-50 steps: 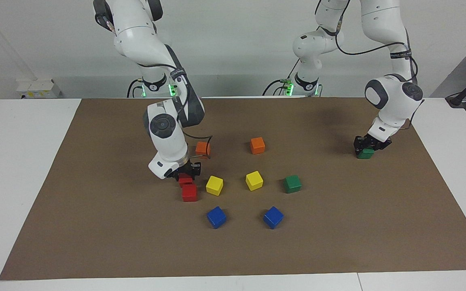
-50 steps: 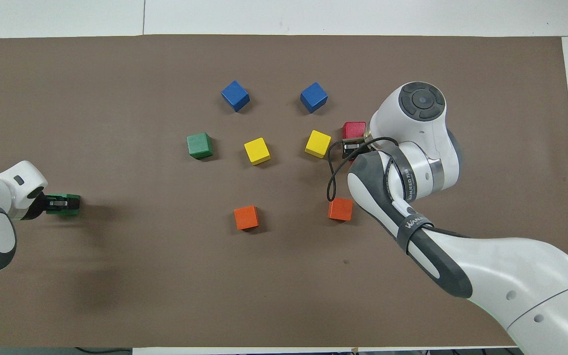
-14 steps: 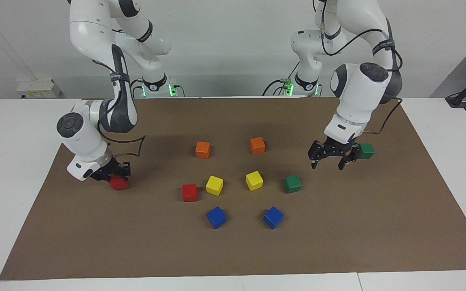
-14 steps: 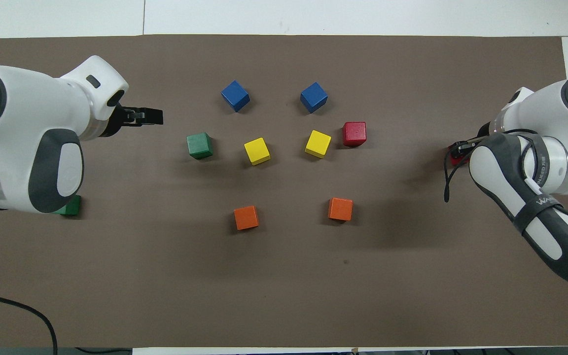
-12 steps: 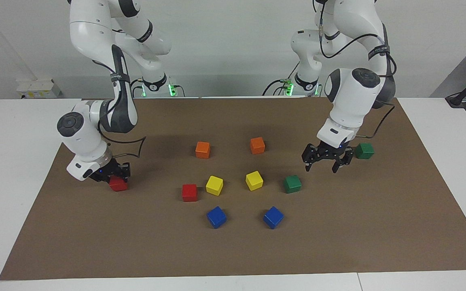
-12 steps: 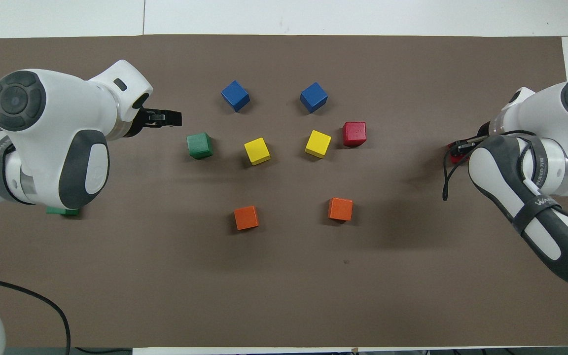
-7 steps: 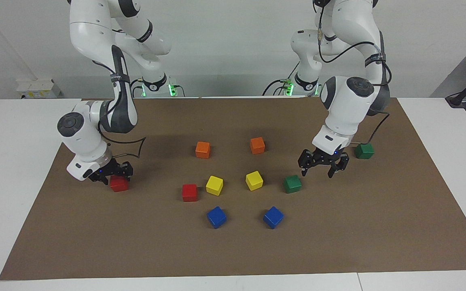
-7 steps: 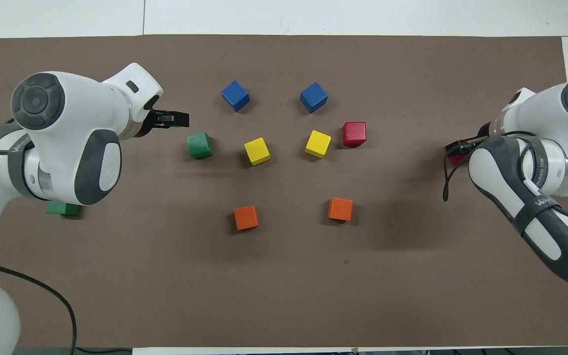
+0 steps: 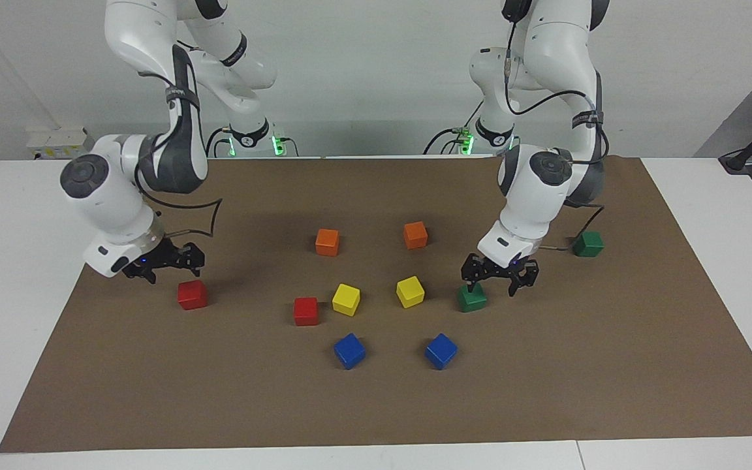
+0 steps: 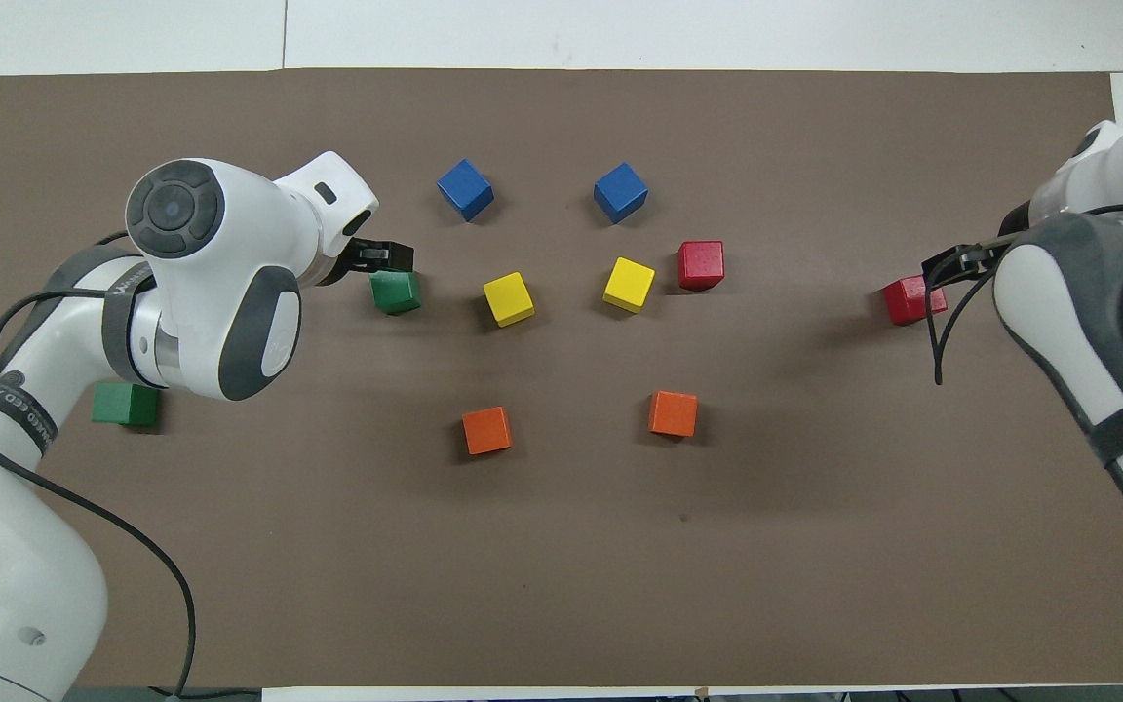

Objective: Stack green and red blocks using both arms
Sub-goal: 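Grasp the green block with the left gripper while the right gripper reaches red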

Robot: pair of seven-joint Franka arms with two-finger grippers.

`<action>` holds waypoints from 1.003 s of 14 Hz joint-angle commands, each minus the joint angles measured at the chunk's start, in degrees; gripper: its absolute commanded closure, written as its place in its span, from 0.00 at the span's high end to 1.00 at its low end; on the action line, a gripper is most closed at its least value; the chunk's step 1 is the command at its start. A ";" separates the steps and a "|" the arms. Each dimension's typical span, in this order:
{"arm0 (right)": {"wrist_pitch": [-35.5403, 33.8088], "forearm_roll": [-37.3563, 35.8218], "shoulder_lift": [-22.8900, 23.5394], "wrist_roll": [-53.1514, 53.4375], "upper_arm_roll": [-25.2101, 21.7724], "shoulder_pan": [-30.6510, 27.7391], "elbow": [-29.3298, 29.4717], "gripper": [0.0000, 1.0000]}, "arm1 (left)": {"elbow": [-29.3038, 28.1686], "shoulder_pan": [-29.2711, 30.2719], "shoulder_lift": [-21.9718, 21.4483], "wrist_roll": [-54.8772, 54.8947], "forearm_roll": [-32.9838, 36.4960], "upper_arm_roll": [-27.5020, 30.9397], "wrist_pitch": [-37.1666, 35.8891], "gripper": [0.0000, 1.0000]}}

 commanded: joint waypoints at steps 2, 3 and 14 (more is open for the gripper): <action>-10.44 -0.66 3.90 6.66 0.89 4.36 14.34 1.00 | 1.30 -1.80 1.31 -10.18 2.15 1.07 -0.51 1.00; -10.89 -0.75 4.70 9.30 0.80 6.48 16.20 1.00 | 1.30 -1.98 1.22 -10.36 2.24 1.16 -0.42 1.00; -4.49 -2.33 17.01 31.56 0.89 20.03 22.11 1.00 | 1.47 -4.09 2.36 -14.85 3.47 1.51 0.19 1.00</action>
